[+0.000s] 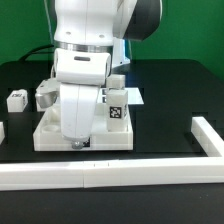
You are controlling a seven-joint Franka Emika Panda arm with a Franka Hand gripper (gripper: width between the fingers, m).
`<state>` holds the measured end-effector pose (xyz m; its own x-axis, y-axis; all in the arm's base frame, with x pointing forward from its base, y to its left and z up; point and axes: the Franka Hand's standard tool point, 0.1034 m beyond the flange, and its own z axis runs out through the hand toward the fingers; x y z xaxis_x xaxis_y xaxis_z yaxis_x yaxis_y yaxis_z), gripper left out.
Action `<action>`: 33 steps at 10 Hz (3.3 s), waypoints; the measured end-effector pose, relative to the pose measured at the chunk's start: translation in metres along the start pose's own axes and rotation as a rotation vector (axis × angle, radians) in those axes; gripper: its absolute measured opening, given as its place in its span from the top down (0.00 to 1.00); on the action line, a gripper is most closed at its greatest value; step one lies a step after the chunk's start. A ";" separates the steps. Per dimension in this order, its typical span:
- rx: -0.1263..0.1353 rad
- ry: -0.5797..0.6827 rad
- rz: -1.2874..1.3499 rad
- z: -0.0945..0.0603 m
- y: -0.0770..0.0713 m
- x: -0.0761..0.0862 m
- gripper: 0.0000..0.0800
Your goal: Assemble square table
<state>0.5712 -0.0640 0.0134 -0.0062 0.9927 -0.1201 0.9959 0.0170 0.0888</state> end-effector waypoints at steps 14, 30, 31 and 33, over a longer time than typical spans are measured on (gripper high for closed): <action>-0.047 -0.007 -0.831 -0.005 0.002 0.077 0.92; -0.101 -0.018 -1.541 -0.009 0.004 0.123 0.92; -0.101 -0.009 -1.559 -0.010 0.004 0.134 0.92; -0.109 0.010 -1.573 -0.013 0.010 0.163 0.92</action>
Offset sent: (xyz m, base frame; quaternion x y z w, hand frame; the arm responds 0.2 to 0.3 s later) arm 0.0008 0.0561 0.0055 -0.0441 0.0080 -0.1035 0.9936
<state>0.5794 0.0999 0.0080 -0.9882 -0.0255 -0.1507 -0.0188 0.9988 -0.0458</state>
